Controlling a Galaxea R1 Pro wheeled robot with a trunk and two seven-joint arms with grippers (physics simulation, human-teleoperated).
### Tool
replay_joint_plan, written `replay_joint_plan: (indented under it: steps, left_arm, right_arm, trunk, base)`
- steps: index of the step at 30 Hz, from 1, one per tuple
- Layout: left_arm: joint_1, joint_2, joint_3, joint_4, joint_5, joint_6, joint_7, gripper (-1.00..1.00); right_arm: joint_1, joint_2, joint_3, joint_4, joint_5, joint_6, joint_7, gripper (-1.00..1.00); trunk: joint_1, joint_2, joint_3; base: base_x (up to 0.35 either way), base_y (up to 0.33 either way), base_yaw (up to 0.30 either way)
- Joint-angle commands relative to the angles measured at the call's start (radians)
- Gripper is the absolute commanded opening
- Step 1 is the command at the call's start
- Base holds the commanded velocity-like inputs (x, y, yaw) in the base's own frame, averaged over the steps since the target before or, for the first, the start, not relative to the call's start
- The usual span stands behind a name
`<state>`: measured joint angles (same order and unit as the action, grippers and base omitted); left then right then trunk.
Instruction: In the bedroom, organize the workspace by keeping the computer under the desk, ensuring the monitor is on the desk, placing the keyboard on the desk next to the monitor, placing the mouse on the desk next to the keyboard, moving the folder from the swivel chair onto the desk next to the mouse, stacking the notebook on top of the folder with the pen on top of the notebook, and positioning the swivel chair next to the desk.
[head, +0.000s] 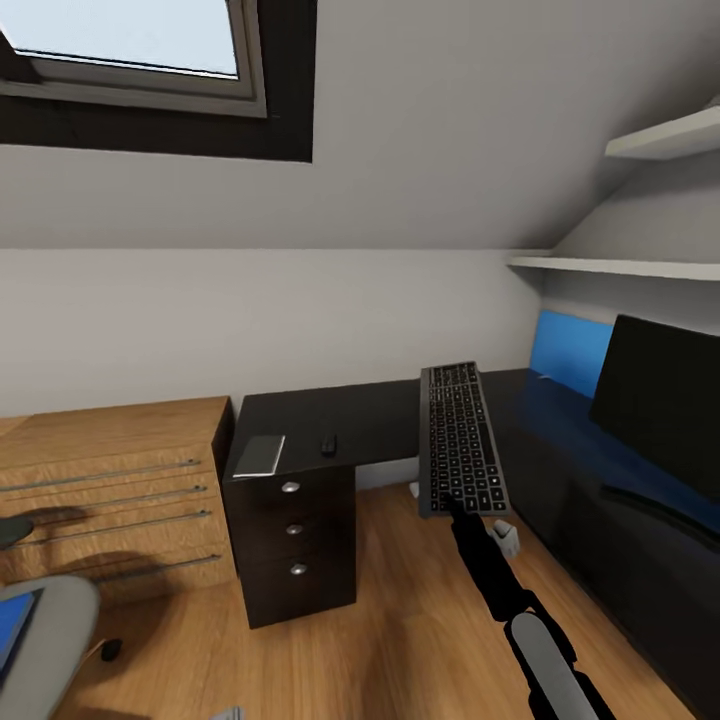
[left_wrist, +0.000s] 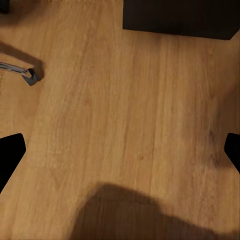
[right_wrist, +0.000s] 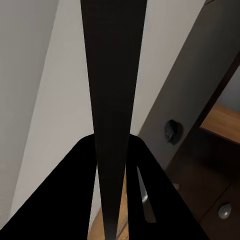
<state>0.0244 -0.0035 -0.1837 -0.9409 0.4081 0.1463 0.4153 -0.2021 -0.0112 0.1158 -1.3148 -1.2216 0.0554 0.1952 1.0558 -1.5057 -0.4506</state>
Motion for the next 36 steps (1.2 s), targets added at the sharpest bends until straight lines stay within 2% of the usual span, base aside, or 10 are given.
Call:
replay_joint_plan:
  steps: [1,7,17,21,28,36]
  left_arm:
    - [0.0,0.0,-0.002,-0.003,0.006,0.004,0.007,1.0]
    - [0.0,0.0,0.001,-0.003,0.003,0.003,0.007,1.0]
    - [0.0,0.0,0.001,-0.003,0.002,0.003,0.007,1.0]
    - [0.0,0.0,0.0,-0.003,0.003,0.003,0.007,1.0]
    - [0.0,0.0,-0.003,-0.003,0.003,0.003,0.007,1.0]
    - [0.0,0.0,-0.002,-0.003,0.002,0.003,0.006,1.0]
  right_arm:
    - [0.0,-0.001,0.001,0.0,-0.012,0.004,0.007,-1.0]
    - [0.0,0.0,0.002,0.003,-0.013,0.002,0.004,-1.0]
    - [0.0,0.0,0.006,0.003,-0.012,0.001,0.003,-1.0]
    - [0.0,0.0,0.007,0.003,-0.012,0.001,0.003,-1.0]
    - [0.0,0.0,0.007,0.003,-0.011,0.002,0.003,-1.0]
    - [0.0,0.0,0.015,0.003,-0.01,0.005,0.004,-1.0]
  trunk:
    - [-0.004,0.007,0.002]
    - [-0.004,0.007,0.002]
    - [-0.004,0.007,0.002]
    - [-0.004,0.007,0.002]
    - [-0.004,0.007,0.002]
    - [-0.004,0.007,0.002]
  base:
    - [0.0,0.0,0.0]
    - [0.029,0.006,0.0]
    - [0.293,0.066,-0.007]
    - [0.232,0.051,-0.179]
    - [0.023,0.014,-0.254]
    - [-0.208,0.193,-0.207]
